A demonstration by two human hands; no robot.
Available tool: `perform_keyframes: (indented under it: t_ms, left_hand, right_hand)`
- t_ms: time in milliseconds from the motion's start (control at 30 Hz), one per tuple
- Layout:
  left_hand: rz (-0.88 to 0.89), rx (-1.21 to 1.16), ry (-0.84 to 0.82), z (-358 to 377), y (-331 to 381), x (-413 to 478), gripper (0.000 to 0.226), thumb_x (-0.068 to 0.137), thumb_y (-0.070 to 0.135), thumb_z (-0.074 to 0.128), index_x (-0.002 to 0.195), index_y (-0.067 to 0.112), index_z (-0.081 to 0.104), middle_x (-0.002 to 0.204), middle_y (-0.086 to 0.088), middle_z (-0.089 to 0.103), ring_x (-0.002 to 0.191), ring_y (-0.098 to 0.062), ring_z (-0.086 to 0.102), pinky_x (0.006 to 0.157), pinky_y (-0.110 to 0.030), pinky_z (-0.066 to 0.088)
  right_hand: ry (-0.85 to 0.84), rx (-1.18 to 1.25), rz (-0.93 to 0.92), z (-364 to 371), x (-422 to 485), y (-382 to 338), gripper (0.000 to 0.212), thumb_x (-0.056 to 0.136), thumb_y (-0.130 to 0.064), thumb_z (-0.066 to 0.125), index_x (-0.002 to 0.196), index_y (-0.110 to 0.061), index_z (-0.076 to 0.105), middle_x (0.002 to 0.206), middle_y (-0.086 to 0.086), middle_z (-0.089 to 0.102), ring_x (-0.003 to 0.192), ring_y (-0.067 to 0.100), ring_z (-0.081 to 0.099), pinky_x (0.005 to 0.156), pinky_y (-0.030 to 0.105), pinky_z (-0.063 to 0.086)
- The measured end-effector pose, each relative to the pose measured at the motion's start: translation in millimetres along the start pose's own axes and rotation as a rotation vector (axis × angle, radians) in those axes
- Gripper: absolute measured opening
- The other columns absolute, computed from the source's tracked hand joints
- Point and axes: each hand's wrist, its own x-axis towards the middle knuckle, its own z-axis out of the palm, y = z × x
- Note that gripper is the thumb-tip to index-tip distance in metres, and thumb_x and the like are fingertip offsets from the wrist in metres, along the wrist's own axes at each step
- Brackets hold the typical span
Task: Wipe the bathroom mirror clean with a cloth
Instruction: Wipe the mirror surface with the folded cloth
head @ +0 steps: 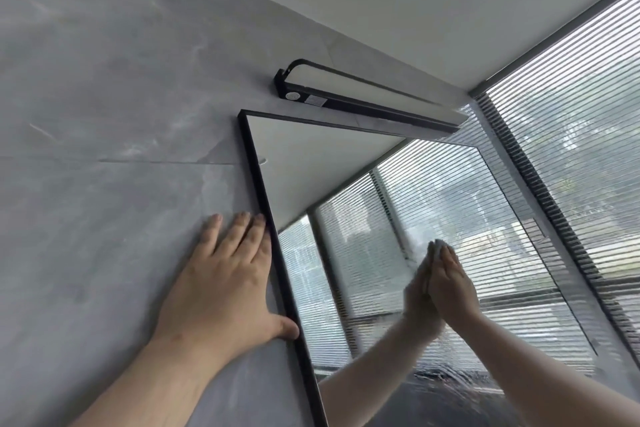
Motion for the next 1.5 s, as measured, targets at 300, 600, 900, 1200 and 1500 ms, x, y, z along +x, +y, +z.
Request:
perform_keyframes:
  t_ms: [300, 600, 900, 1200, 1500]
  left_hand:
    - [-0.006, -0.037, -0.01, -1, 0, 0, 0.131, 0.045, 0.096, 0.035, 0.126, -0.004, 0.062, 0.138, -0.018, 0.057, 0.132, -0.032, 0.051, 0.111, -0.057, 0.03]
    - [0.013, 0.045, 0.077, -42, -29, 47, 0.093, 0.046, 0.086, 0.07, 0.105, 0.014, 0.074, 0.129, -0.006, 0.064, 0.119, -0.026, 0.057, 0.118, -0.042, 0.02]
    - [-0.035, 0.043, 0.086, -28, -40, 55, 0.141, 0.042, 0.097, 0.017, 0.151, 0.009, 0.037, 0.159, -0.005, 0.033, 0.149, -0.019, 0.025, 0.122, -0.037, 0.004]
    - [-0.036, 0.028, 0.079, -31, -36, 56, 0.134, 0.054, 0.096, 0.048, 0.156, 0.013, 0.022, 0.165, -0.001, 0.016, 0.152, -0.015, 0.01, 0.123, -0.035, -0.003]
    - [-0.035, -0.026, 0.057, -34, -36, 52, 0.128, 0.058, 0.094, 0.047, 0.156, 0.014, 0.022, 0.165, 0.0, 0.016, 0.152, -0.015, 0.007, 0.123, -0.035, -0.005]
  right_hand:
    - [0.024, 0.134, -0.084, 3, 15, -75, 0.056, 0.104, -0.032, 0.025, 0.153, -0.005, 0.033, 0.162, 0.012, 0.027, 0.151, 0.022, 0.021, 0.122, 0.025, 0.01]
    - [0.03, 0.042, -0.821, 10, -5, -202, 0.051, 0.105, -0.028, 0.026, 0.153, -0.015, 0.038, 0.159, 0.002, 0.03, 0.15, 0.009, 0.014, 0.123, 0.021, 0.001]
    - [0.109, 0.211, -0.162, 2, 43, -91, 0.048, 0.107, -0.031, 0.031, 0.15, -0.013, 0.043, 0.159, 0.003, 0.036, 0.149, 0.012, 0.025, 0.12, 0.016, 0.011]
    - [0.108, 0.368, 0.042, -1, 61, -87, 0.04, 0.107, -0.03, 0.038, 0.135, -0.01, 0.059, 0.144, 0.007, 0.054, 0.138, 0.024, 0.043, 0.113, 0.029, 0.03]
    - [-0.01, 0.264, -0.705, 23, 22, -227, 0.049, 0.108, -0.034, 0.03, 0.151, -0.013, 0.04, 0.16, 0.004, 0.033, 0.151, 0.013, 0.019, 0.125, 0.035, 0.012]
